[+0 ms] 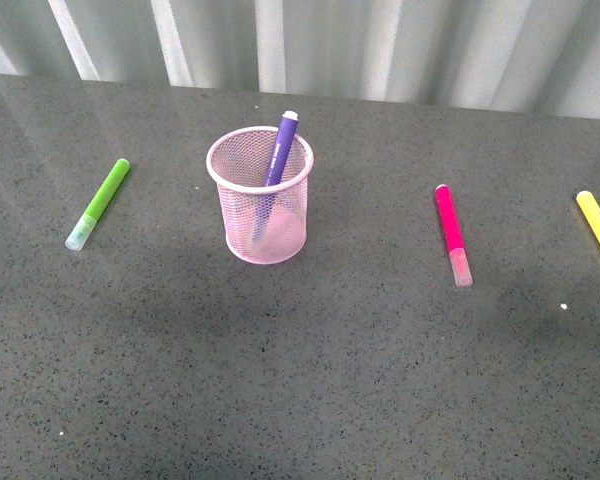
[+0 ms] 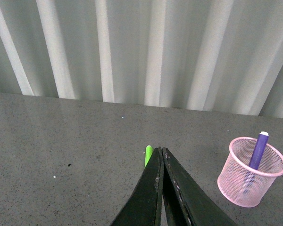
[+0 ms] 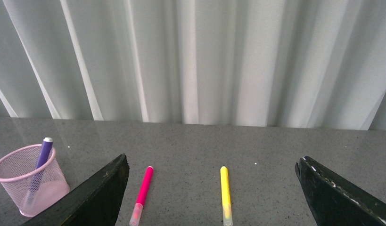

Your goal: Insert purple and pink pens into pink cup

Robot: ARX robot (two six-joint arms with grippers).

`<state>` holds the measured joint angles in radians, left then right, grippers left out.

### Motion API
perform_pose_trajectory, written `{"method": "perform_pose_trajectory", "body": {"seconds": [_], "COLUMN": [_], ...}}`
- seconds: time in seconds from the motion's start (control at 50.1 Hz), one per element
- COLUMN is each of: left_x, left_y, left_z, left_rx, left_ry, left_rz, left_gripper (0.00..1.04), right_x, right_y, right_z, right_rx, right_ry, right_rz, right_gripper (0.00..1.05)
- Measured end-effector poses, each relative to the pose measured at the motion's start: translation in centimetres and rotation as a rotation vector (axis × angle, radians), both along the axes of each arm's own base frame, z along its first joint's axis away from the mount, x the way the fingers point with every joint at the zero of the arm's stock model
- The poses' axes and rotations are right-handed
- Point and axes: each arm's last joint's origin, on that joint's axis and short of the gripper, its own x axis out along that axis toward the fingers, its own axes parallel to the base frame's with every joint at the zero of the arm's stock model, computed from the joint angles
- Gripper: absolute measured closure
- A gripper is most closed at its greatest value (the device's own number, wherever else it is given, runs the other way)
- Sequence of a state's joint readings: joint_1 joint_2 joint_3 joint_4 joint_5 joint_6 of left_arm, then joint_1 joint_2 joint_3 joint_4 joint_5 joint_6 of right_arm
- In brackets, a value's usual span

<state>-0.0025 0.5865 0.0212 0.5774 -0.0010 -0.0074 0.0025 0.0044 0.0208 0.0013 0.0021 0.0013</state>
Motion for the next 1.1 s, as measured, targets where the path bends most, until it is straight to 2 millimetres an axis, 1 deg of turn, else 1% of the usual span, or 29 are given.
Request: {"method": "perform_pose_trajectory", "body": {"seconds": [0.519, 0.957, 1.097], "left_x": [-2.0, -2.8, -3.7], "left_y": [0.0, 0.0, 0.0], "left_z": [0.4, 0.3, -0.1], "left_rx": [0.0, 0.0, 0.0], "left_ry": [-0.013, -0.012, 0.013], "left_rz": [0.0, 0.0, 0.0], "left_gripper": [1.01, 1.01, 1.01], "right_x": [0.0, 0.0, 0.0], "right_y": [0.0, 0.0, 0.0], "right_z": [0.0, 0.0, 0.0], "right_rx": [0.0, 0.0, 0.0], "right_ry": [0.0, 0.0, 0.0], "right_rz": [0.0, 0.0, 0.0], "right_gripper": [0.07, 0.07, 0.07]}}
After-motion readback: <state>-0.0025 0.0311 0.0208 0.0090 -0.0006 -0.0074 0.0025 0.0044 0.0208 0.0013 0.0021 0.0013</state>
